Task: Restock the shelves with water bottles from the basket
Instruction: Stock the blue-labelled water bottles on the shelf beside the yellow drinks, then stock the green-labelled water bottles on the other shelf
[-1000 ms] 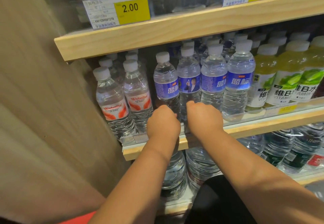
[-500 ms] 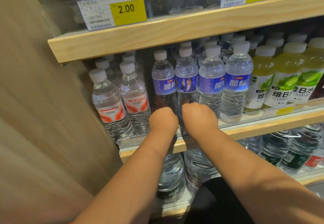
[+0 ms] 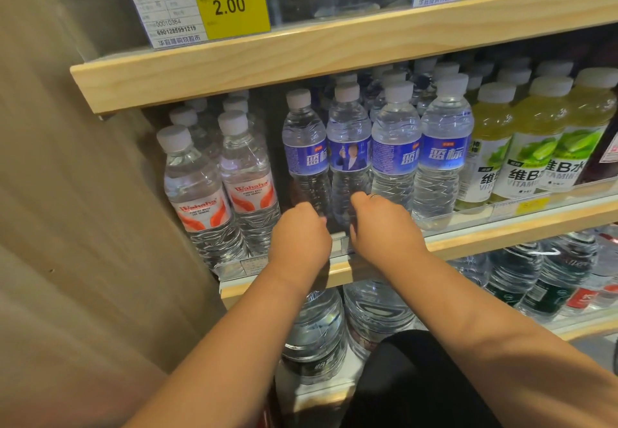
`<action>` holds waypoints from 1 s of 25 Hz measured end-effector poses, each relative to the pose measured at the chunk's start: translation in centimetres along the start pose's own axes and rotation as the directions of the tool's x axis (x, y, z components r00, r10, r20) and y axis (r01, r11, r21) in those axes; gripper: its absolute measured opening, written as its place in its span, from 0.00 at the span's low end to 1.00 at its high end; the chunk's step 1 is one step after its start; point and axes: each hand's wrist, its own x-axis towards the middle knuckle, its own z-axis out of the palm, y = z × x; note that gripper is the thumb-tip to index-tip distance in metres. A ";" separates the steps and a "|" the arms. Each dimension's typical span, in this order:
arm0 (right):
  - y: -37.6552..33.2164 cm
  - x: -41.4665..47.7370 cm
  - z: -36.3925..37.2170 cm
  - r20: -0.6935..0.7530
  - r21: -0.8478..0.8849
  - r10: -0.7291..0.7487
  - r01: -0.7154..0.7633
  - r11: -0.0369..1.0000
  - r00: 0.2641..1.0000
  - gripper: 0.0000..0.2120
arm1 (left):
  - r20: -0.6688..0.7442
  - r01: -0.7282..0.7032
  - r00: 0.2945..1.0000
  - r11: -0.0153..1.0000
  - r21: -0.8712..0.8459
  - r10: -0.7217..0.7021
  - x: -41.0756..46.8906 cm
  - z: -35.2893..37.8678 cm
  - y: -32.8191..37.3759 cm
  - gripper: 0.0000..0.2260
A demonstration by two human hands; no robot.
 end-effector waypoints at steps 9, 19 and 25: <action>7.9 -7.6 -2.5 -0.260 -0.249 -0.072 0.005 0.968 0.963 0.20 | -0.003 -0.467 0.884 0.882 0.063 0.468 -5.9 -0.2 1.7 0.27; 23.3 -18.1 -5.6 -0.346 -0.249 0.230 -0.325 0.912 0.910 0.26 | 0.020 -0.778 0.617 0.614 -0.129 0.786 -8.2 9.5 15.3 0.25; 36.9 -21.4 -4.8 -0.380 -0.233 0.380 -0.485 0.843 0.843 0.30 | 0.063 -0.848 0.513 0.517 -0.117 0.856 -7.8 19.3 27.2 0.28</action>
